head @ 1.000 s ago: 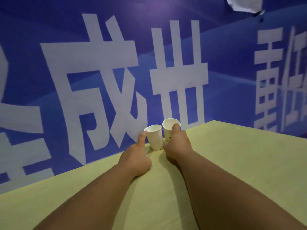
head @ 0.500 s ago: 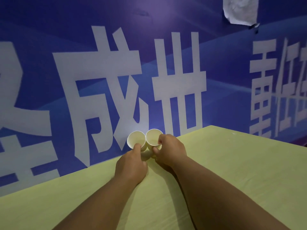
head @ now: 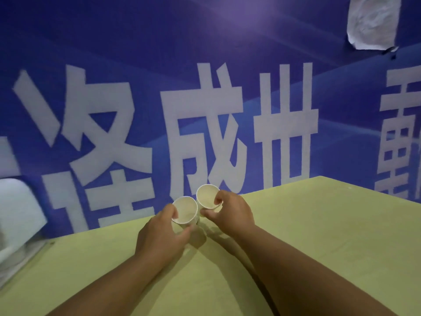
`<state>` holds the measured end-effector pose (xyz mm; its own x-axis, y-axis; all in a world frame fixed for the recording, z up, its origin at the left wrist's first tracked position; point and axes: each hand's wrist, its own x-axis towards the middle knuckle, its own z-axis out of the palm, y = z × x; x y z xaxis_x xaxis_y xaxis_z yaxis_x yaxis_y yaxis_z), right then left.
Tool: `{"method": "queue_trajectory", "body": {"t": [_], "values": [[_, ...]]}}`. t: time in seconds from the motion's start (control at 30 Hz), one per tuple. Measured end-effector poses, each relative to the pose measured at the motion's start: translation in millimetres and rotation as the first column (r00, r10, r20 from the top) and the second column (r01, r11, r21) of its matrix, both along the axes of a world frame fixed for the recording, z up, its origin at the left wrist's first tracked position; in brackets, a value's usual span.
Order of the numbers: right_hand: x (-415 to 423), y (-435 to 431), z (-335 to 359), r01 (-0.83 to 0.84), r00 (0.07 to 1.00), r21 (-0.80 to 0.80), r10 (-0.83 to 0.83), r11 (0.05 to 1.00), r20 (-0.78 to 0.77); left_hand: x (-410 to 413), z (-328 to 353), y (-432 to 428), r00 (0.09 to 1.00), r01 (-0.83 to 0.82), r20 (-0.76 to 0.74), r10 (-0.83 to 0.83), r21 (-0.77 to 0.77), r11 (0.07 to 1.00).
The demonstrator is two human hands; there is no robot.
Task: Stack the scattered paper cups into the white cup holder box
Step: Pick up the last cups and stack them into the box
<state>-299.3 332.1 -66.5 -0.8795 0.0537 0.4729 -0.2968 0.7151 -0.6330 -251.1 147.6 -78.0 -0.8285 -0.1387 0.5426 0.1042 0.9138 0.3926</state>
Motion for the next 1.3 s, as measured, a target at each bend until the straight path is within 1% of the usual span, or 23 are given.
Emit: {"method": "queue_trajectory", "body": {"t": [0.1,0.27,0.5,0.63,0.77,0.93,1.0,1.13,1.23,1.3], "values": [[29,-42,4,-0.074,0.997,-0.072,0.073,0.995,-0.017,34,9,-35,0.998,-0.024,-0.052,0.026,0.031,0.999],[69,-109,11,-0.201,0.98,-0.176,0.196,0.964,-0.041,86,24,-96,0.994,-0.082,-0.064,0.086,0.071,0.994],[93,-219,16,-0.298,0.954,-0.3,0.296,0.906,-0.053,129,34,-188,0.984,-0.106,-0.11,0.14,0.266,0.958],[102,-276,26,-0.384,0.919,-0.404,0.386,0.83,-0.08,142,46,-242,0.953,-0.135,-0.219,0.208,0.308,0.942],[108,-326,37,-0.477,0.866,-0.525,0.479,0.705,-0.144,148,65,-295,0.901,-0.16,-0.329,0.283,0.352,0.922],[106,-379,61,-0.516,0.832,-0.661,0.502,0.545,-0.237,151,78,-346,0.795,-0.018,-0.5,0.344,0.546,0.837],[101,-397,68,-0.523,0.824,-0.695,0.5,0.493,-0.266,148,74,-358,0.786,-0.002,-0.509,0.351,0.566,0.825],[93,-417,70,-0.522,0.816,-0.747,0.496,0.413,-0.297,139,62,-369,0.84,0.005,-0.454,0.297,0.554,0.833],[89,-423,63,-0.524,0.817,-0.735,0.499,0.431,-0.289,136,59,-372,0.855,-0.023,-0.435,0.282,0.513,0.858],[87,-423,62,-0.529,0.814,-0.73,0.501,0.432,-0.293,134,57,-374,0.853,-0.032,-0.432,0.292,0.515,0.857]]}}
